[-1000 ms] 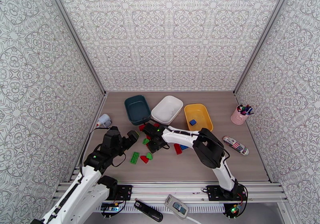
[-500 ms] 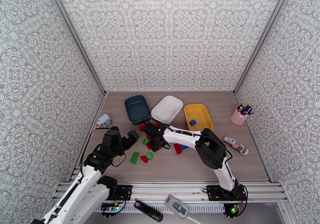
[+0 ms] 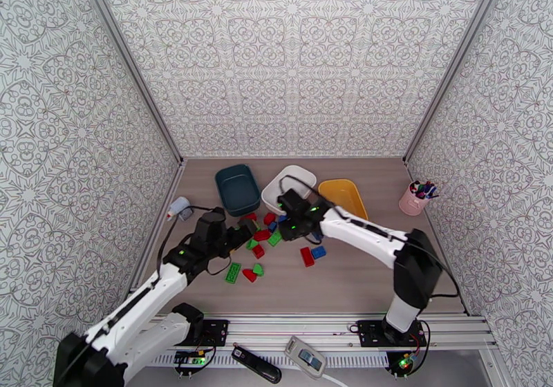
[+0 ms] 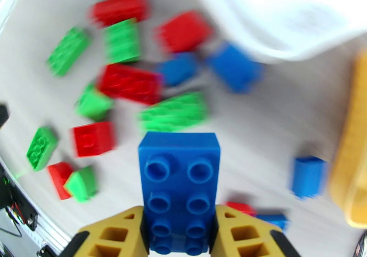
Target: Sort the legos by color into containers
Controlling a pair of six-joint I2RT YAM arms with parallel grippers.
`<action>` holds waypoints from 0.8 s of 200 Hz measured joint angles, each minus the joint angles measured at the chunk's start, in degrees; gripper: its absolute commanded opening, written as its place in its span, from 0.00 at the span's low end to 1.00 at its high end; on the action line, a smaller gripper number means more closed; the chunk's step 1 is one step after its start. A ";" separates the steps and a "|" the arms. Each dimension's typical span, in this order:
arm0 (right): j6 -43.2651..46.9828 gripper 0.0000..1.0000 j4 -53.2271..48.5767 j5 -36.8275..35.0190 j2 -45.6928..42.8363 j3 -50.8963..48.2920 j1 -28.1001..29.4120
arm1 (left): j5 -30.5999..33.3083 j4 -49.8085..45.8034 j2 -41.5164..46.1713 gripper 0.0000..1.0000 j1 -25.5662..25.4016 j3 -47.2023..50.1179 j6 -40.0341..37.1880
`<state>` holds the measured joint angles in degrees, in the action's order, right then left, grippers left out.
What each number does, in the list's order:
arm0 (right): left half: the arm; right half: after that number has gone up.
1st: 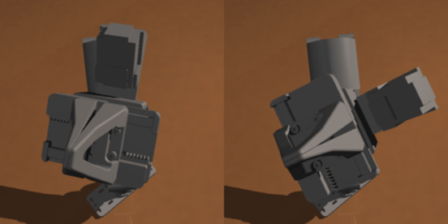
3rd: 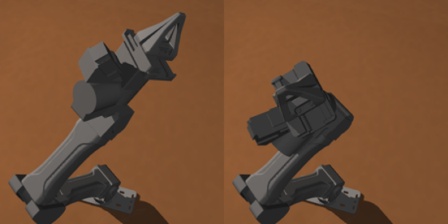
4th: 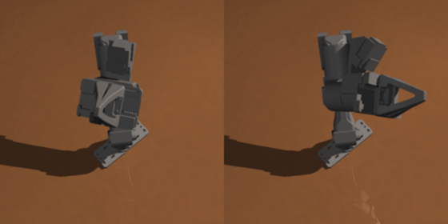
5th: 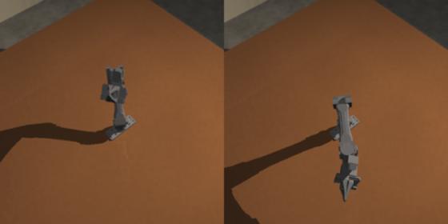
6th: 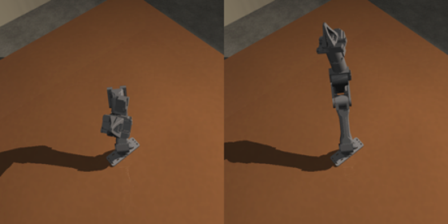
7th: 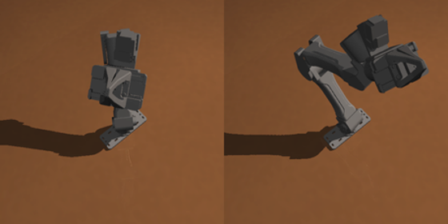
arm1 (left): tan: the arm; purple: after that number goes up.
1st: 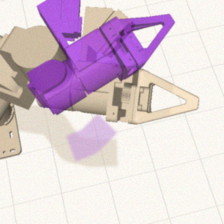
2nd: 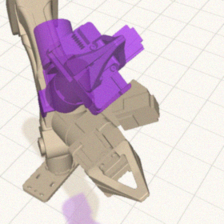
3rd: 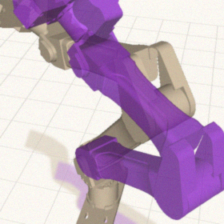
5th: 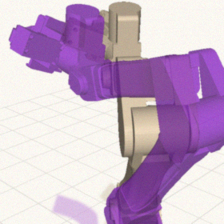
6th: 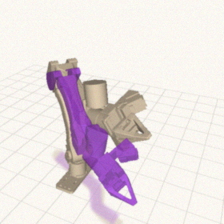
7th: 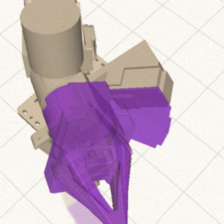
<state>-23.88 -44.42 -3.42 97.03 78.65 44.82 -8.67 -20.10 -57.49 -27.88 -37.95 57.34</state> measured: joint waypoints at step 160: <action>-0.72 0.62 -3.28 -1.09 -5.99 -4.79 -22.67 | 0.94 11.47 -20.83 0.99 -17.31 -14.21 -4.02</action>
<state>-24.60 -47.70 -4.51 91.05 73.87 22.15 -7.73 -8.62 -78.32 -45.19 -52.16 53.32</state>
